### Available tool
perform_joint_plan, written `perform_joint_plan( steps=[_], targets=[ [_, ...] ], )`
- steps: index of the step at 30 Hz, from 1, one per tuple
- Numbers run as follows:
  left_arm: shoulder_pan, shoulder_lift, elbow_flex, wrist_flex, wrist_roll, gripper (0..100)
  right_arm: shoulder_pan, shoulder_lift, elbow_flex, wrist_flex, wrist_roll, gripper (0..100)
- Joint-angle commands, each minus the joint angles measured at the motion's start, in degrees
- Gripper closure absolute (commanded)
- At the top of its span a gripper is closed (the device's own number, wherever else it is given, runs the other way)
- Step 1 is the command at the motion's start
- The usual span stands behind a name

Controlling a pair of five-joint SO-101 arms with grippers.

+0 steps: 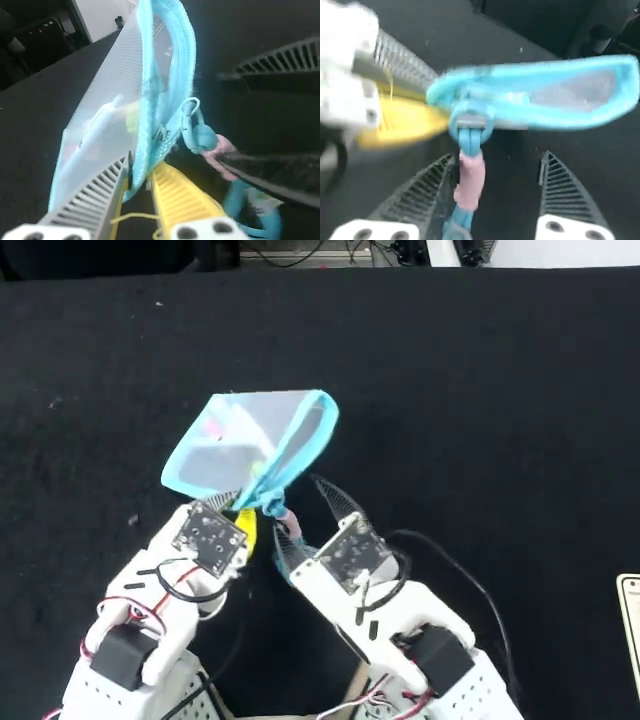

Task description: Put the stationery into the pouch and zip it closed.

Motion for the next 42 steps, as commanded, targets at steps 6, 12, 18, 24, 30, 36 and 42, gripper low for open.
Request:
perform_joint_plan(
  steps=[6,12,18,24,30,36,42],
  targets=[
    [2.3,0.4,1.6,-1.2,0.3,97,0.4,-5.8,6.5,-13.0,-2.5,74.7],
    [2.3,0.4,1.6,-1.2,0.3,97,0.4,-5.8,5.6,-12.8,-2.8,74.7],
    [2.3,0.4,1.7,-1.2,0.3,97,0.4,-5.8,4.4,-12.7,-3.0,74.8],
    [1.8,0.4,1.7,-1.2,0.3,97,-1.0,-5.8,2.3,-9.5,-3.1,74.8],
    [1.9,0.4,2.2,-1.3,0.3,97,-4.6,-5.8,0.7,-6.3,-3.1,74.8],
    [1.8,0.4,5.3,-5.6,0.2,97,-4.6,-5.8,0.4,-6.3,-3.0,74.8],
    [1.8,0.4,5.3,-5.7,0.0,97,-1.4,-5.9,0.0,-6.4,-3.0,74.8]
  ],
)
